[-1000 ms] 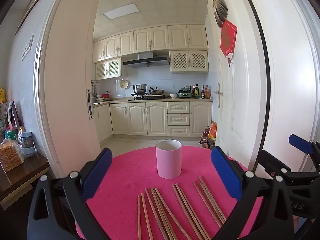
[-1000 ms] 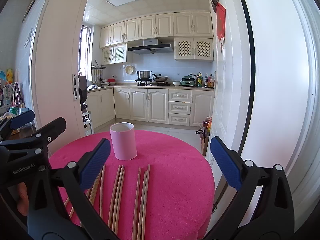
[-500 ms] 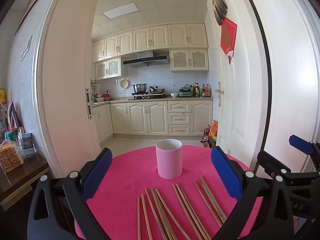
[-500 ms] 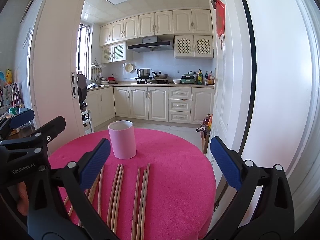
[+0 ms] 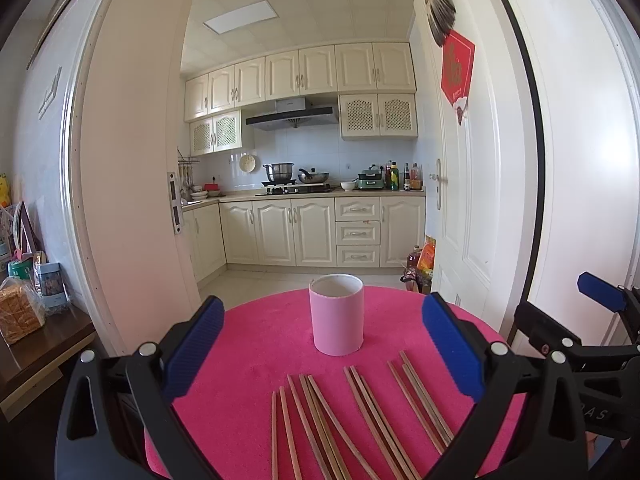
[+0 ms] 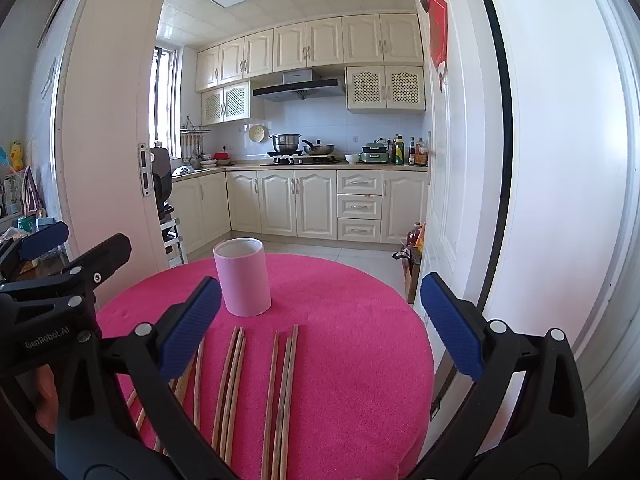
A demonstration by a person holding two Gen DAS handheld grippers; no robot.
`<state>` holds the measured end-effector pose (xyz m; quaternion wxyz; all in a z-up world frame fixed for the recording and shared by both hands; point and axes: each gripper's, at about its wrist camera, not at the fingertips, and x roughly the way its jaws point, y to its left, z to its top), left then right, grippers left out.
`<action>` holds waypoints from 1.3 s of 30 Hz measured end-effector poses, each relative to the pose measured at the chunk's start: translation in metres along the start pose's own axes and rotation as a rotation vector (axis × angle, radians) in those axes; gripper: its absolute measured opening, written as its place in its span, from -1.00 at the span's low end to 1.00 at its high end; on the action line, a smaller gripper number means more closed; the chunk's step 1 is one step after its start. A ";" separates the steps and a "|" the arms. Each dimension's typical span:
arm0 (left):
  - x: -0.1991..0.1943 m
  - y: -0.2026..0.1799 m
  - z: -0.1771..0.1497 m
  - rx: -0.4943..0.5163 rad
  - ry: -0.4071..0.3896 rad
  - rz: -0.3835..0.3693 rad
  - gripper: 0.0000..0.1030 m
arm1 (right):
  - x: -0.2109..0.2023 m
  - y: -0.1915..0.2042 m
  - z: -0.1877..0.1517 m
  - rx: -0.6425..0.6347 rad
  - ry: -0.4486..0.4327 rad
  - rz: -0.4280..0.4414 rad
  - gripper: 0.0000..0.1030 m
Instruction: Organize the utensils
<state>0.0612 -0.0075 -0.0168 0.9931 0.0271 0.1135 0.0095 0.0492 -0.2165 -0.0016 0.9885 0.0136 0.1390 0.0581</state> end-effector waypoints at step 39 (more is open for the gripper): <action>0.021 0.007 -0.012 0.012 0.153 0.016 0.89 | 0.033 0.006 -0.001 0.008 0.155 0.069 0.89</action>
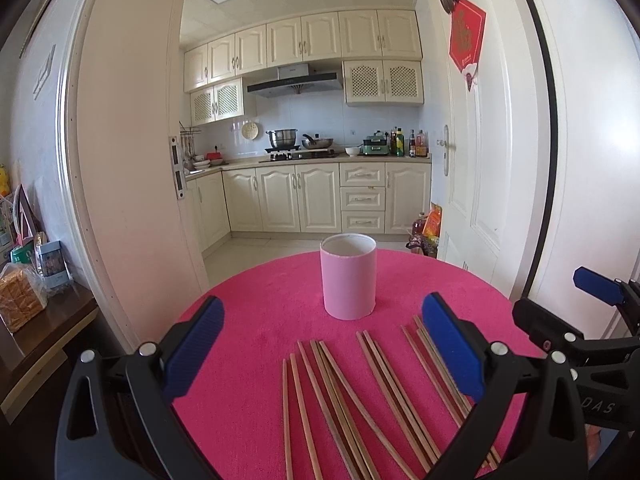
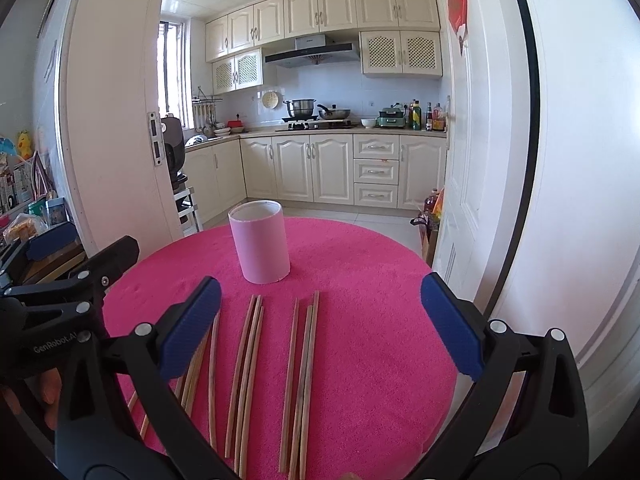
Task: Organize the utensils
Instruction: 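Grasp a wooden chopstick with the left tool while the right tool grasps another chopstick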
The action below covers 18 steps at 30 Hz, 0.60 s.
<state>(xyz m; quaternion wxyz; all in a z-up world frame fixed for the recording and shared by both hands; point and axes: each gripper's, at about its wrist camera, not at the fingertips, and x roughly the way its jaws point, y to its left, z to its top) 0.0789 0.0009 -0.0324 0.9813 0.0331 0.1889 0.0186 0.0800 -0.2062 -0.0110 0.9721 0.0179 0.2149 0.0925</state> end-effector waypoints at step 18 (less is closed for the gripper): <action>0.111 0.071 -0.067 -0.167 0.655 -0.109 -0.35 | 0.101 -0.008 -0.023 -0.028 0.442 0.110 0.17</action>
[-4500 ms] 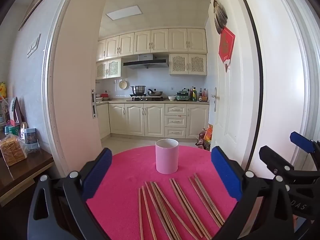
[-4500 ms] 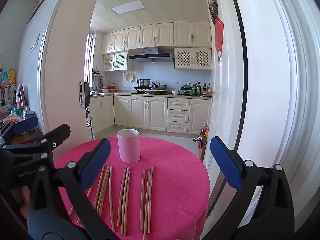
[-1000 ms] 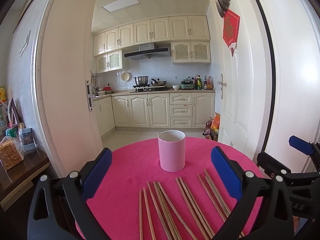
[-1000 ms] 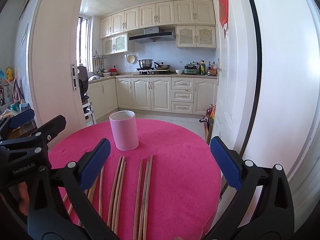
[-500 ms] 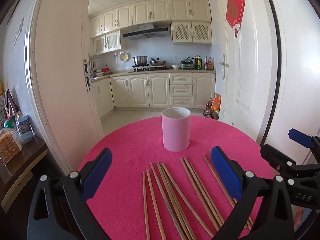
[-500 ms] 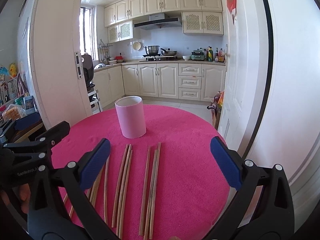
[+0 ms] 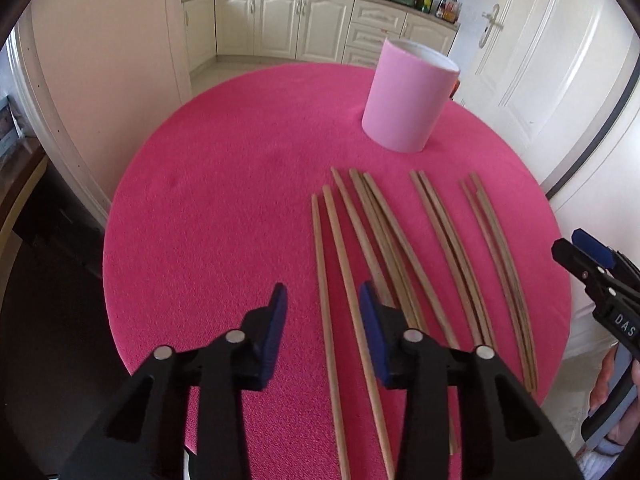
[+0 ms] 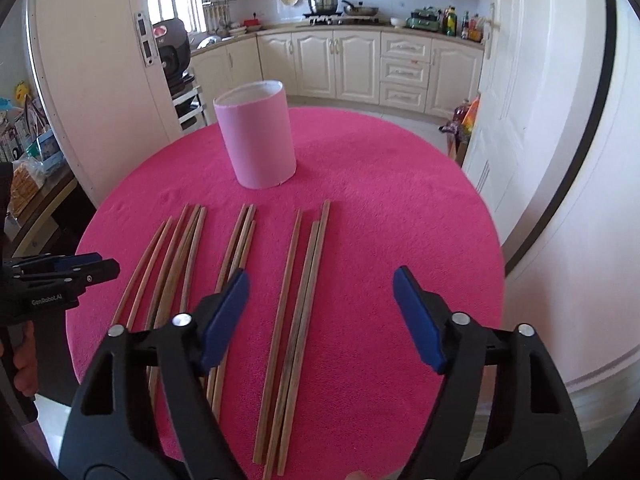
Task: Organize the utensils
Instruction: 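Grasp a wooden chopstick with the left tool while the right tool grasps another chopstick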
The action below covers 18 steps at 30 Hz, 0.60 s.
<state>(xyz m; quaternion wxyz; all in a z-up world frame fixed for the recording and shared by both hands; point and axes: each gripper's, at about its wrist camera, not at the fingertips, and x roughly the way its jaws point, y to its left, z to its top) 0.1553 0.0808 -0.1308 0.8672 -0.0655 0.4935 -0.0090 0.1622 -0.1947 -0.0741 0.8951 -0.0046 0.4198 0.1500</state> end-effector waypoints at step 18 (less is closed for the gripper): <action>0.028 0.003 -0.004 0.006 0.098 -0.011 -0.89 | 0.055 -0.012 0.019 0.002 0.281 0.095 -0.43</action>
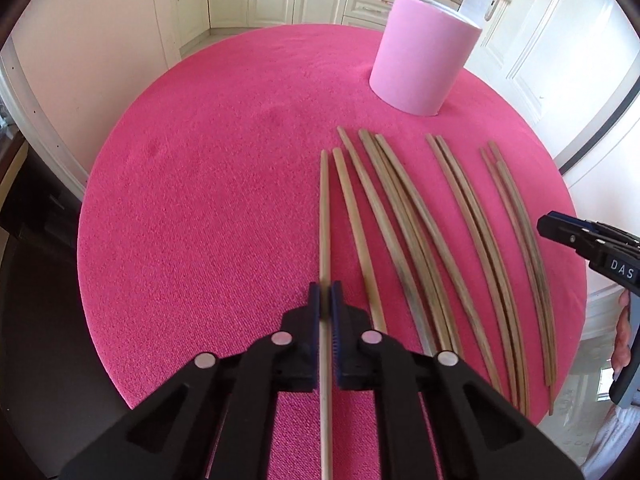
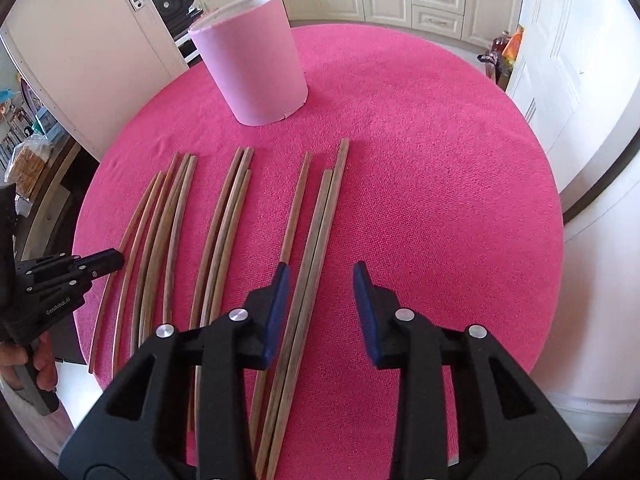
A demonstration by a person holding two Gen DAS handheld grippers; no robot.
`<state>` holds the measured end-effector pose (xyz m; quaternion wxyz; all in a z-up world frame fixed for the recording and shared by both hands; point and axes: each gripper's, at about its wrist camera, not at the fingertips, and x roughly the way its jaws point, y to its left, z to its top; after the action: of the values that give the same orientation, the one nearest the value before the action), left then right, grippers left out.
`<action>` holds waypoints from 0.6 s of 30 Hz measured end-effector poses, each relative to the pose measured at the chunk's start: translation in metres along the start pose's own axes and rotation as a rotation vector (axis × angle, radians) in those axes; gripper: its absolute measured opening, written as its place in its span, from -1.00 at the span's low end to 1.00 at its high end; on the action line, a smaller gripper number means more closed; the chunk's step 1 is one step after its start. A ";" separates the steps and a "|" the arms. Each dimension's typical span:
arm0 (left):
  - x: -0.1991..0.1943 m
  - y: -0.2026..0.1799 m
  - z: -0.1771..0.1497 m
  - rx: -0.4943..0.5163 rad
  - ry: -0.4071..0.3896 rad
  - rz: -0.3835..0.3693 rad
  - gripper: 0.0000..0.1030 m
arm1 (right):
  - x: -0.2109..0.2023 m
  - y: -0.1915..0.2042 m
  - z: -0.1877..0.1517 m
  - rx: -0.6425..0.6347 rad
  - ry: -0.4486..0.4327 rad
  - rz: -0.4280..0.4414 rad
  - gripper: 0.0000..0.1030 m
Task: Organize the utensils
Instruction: 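Grasp a wooden chopstick with the left tool while the right tool grasps another chopstick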
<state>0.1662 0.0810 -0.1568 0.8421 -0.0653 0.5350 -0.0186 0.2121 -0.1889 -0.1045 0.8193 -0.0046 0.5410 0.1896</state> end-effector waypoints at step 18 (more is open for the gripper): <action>-0.035 -0.003 0.019 -0.014 -0.130 -0.032 -0.89 | 0.019 0.015 0.016 -0.081 0.122 -0.111 -0.63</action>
<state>0.1682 0.0837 -0.1173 0.8742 -0.0807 0.4783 -0.0241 0.2277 -0.1659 -0.1115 0.7933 -0.0794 0.5806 0.1652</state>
